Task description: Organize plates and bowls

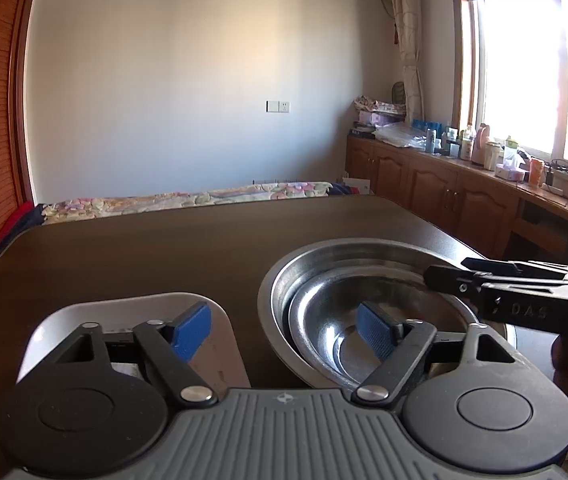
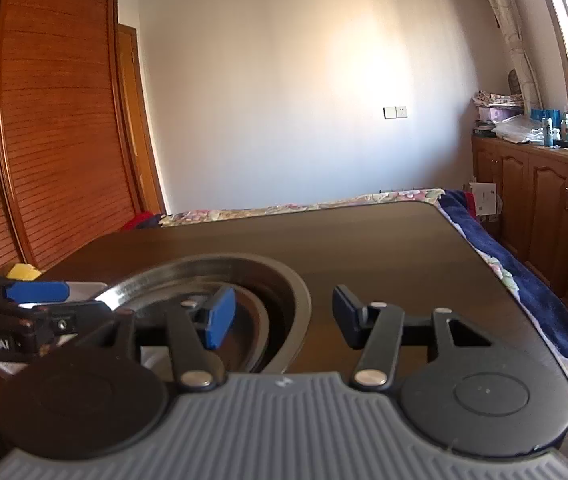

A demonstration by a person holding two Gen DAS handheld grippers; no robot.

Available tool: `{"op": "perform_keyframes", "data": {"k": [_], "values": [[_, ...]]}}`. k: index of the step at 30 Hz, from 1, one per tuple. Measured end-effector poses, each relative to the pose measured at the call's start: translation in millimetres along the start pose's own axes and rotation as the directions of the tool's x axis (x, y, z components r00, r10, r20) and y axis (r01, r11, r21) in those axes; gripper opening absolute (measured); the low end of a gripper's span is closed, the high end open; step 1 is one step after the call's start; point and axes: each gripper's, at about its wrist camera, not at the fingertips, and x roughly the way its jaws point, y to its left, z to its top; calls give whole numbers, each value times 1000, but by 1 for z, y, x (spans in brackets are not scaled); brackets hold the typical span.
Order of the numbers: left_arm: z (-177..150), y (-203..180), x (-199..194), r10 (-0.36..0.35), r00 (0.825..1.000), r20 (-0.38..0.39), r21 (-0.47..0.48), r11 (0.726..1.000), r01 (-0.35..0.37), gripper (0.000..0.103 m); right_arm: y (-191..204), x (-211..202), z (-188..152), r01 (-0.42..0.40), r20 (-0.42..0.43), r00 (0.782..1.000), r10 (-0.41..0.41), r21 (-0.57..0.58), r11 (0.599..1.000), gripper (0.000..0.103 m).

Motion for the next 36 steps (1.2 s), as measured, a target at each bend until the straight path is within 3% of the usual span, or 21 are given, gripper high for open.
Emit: {"op": "perform_keyframes", "data": {"k": [21, 27, 36], "values": [[2, -8, 20, 7, 997, -76, -15, 1000, -8, 37, -1, 6, -8, -75, -11, 997, 76, 24, 997, 59], [1, -6, 22, 4, 996, -89, -17, 1000, -6, 32, -1, 8, -8, -76, -24, 997, 77, 26, 997, 46], [6, -6, 19, 1, 996, -85, -28, 1000, -4, 30, 1, 6, -5, -60, -20, 998, 61, 27, 998, 41]]}}
